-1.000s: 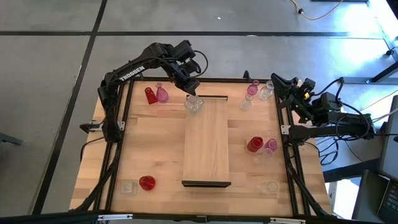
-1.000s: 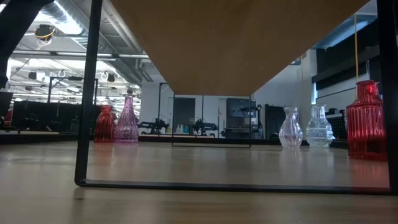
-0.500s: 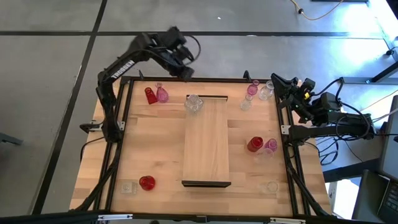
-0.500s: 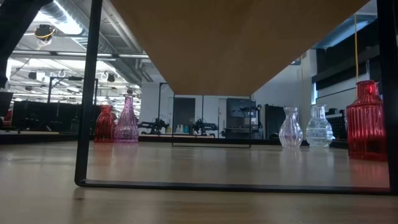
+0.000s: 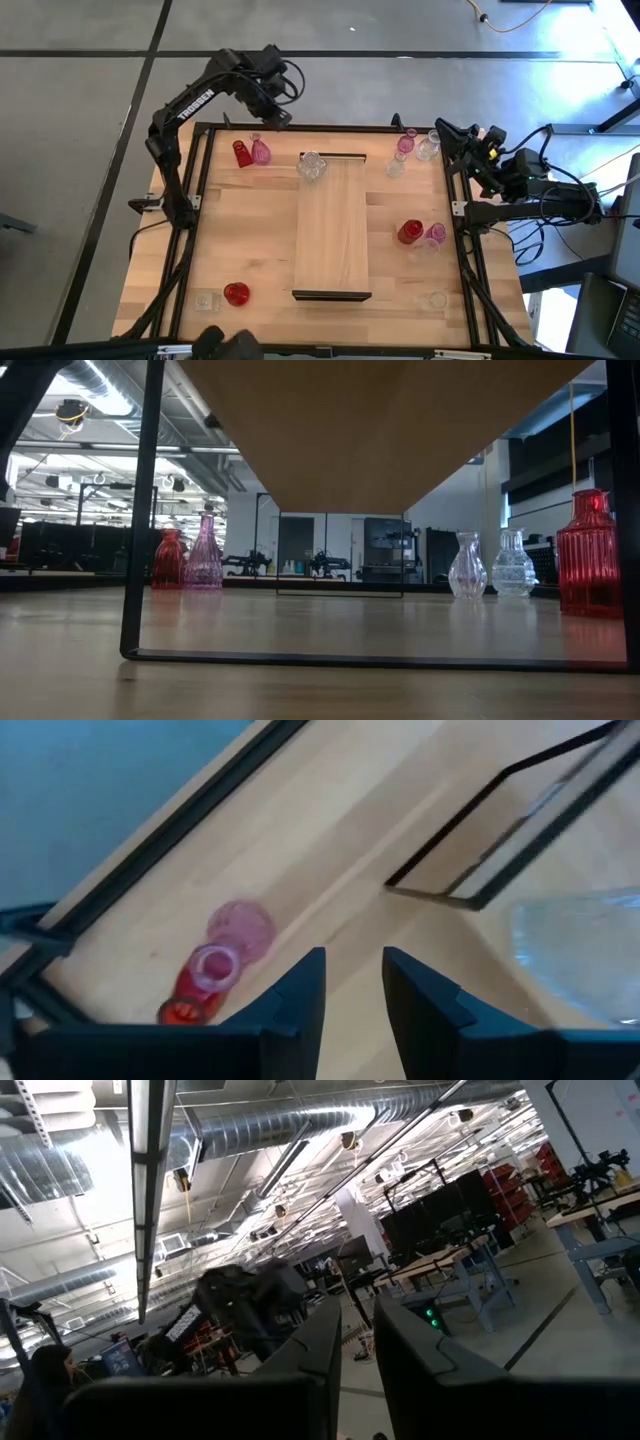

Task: Sort vases onto shelf
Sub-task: Put the pink vase on the shelf

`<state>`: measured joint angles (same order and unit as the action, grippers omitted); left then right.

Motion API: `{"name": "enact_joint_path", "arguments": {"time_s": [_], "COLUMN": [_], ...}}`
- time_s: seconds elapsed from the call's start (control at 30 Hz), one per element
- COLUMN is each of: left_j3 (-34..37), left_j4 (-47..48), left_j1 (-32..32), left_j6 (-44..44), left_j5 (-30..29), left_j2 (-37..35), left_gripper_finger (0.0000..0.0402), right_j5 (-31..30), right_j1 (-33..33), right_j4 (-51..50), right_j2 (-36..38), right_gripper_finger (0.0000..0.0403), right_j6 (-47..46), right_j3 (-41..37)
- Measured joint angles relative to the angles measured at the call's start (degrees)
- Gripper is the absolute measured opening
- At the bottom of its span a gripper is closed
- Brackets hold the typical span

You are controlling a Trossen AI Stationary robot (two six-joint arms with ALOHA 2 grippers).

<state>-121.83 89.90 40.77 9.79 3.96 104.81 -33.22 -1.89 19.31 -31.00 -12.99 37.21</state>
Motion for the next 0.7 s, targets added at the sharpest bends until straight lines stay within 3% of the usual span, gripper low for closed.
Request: {"name": "enact_joint_path", "arguments": {"time_s": [0.4, 0.7], "left_j3": [12.3, 19.6], "left_j4": [0.1, 0.0], "left_j1": [7.6, 10.7], "left_j6": [-1.3, -1.4], "left_j5": [-3.3, -4.6], "left_j2": [-0.1, -0.1], "left_gripper_finger": [0.0153, 0.0158], "right_j5": [0.8, 0.7], "right_j1": [0.0, 0.0], "right_j4": [0.1, 0.2], "right_j2": [0.0, 0.0], "right_gripper_finger": [0.0053, 0.0053], "right_j6": [0.2, 0.3], "right_j3": [0.0, 0.0]}}
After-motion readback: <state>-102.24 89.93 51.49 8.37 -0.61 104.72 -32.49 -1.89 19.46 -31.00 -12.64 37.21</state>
